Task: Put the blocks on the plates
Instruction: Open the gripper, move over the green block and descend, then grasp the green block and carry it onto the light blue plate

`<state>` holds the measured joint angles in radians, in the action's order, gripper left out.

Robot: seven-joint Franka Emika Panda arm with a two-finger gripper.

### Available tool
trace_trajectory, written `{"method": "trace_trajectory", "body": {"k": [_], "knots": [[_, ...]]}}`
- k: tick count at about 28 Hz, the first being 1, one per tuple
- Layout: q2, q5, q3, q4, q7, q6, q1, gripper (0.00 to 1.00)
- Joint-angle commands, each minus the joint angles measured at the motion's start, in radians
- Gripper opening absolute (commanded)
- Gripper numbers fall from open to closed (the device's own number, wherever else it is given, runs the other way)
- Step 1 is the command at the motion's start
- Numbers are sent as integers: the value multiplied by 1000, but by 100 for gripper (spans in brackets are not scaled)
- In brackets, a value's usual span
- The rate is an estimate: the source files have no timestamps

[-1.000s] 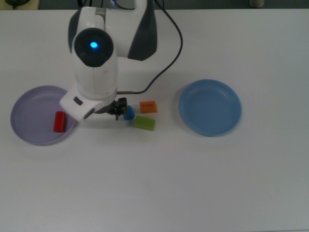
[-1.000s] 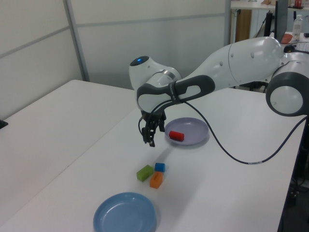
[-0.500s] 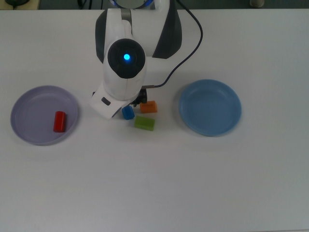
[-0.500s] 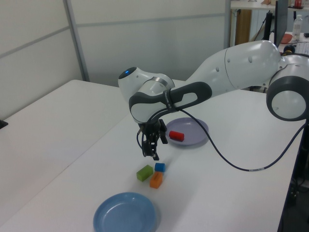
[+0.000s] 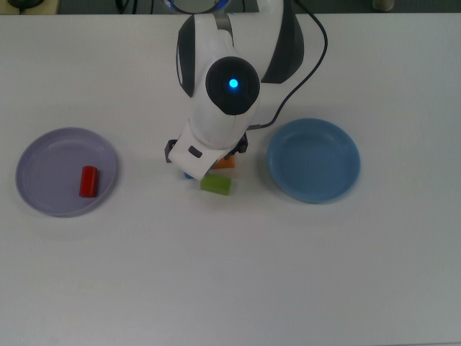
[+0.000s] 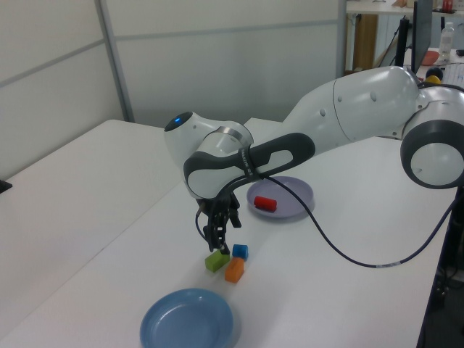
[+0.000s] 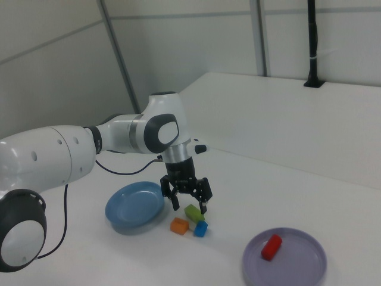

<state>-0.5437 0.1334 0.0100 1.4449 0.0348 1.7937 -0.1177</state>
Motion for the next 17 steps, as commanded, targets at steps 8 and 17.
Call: {"method": "trace_trajectory", "body": {"k": [8, 17], "knots": [[-33, -5, 2, 25, -199, 145, -19, 100], [-35, -5, 1, 25, -337, 154, -33, 100]]}}
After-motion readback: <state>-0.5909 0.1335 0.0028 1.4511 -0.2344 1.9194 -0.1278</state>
